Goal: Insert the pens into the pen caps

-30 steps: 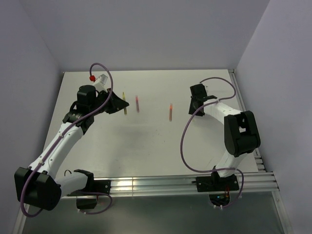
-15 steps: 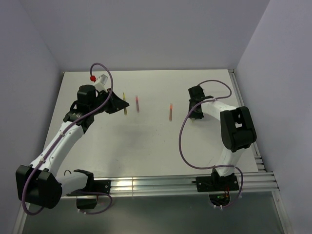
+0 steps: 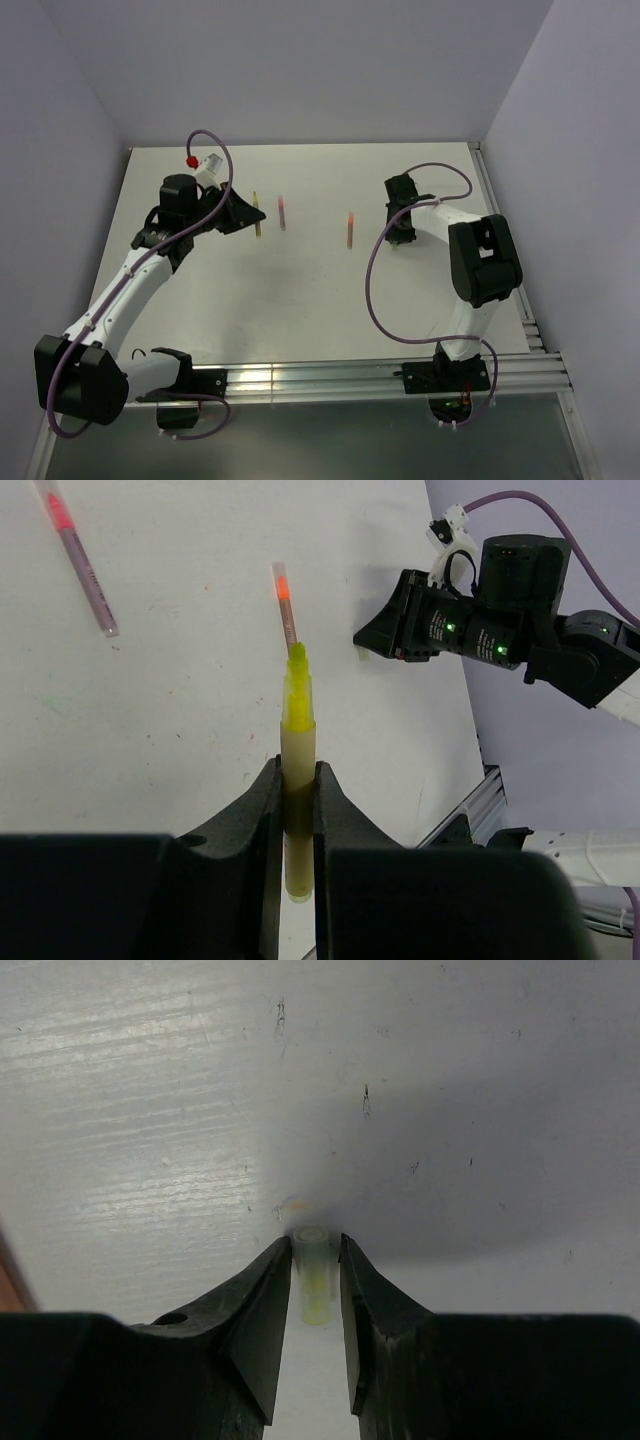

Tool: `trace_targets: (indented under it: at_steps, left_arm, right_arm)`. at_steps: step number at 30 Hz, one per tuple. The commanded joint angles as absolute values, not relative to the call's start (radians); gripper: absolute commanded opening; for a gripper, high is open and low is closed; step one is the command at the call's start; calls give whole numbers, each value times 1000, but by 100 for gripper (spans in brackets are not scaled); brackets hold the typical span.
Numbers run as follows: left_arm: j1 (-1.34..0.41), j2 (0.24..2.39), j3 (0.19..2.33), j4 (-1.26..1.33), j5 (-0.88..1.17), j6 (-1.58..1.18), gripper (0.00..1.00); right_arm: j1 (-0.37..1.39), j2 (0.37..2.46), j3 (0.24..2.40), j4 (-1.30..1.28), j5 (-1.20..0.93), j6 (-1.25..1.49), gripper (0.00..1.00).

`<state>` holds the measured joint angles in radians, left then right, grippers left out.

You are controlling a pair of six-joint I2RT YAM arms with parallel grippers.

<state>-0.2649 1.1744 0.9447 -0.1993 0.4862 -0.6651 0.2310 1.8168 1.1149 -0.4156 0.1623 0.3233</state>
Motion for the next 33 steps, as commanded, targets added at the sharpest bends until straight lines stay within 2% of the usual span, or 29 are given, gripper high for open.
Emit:
trace_targets:
  at_steps: [1, 7, 12, 13, 14, 18, 23, 29, 33]
  left_arm:
    - [-261, 1172, 939, -150, 518, -658, 0]
    - [-259, 1178, 936, -141, 534, -661, 0]
    - [-259, 1195, 933, -118, 577, -663, 0]
    - [-259, 1203, 933, -109, 590, -663, 0]
    - [-259, 1207, 930, -97, 639, -667, 0]
    - [-262, 1203, 905, -9, 768, -678, 0]
    - [-357, 1197, 937, -29, 787, -592, 0]
    - [-472, 1161, 949, -17, 796, -540, 0]
    - [-537, 1128, 966, -15, 776, -506, 0]
  right_arm:
    - [229, 1813, 1134, -425, 147, 319, 33]
    - [232, 1829, 1132, -425, 129, 327, 27]
    - [239, 1807, 1092, -410, 98, 339, 11]
    - [241, 1792, 1086, -407, 97, 347, 2]
    - [239, 1783, 1080, -403, 98, 350, 0]
    - [239, 1697, 1066, -368, 33, 364, 0]
    - [239, 1499, 1077, -275, -130, 426, 0]
    - [248, 1309, 1037, 30, -417, 621, 0]
    - [297, 1246, 1008, 240, -472, 747, 0]
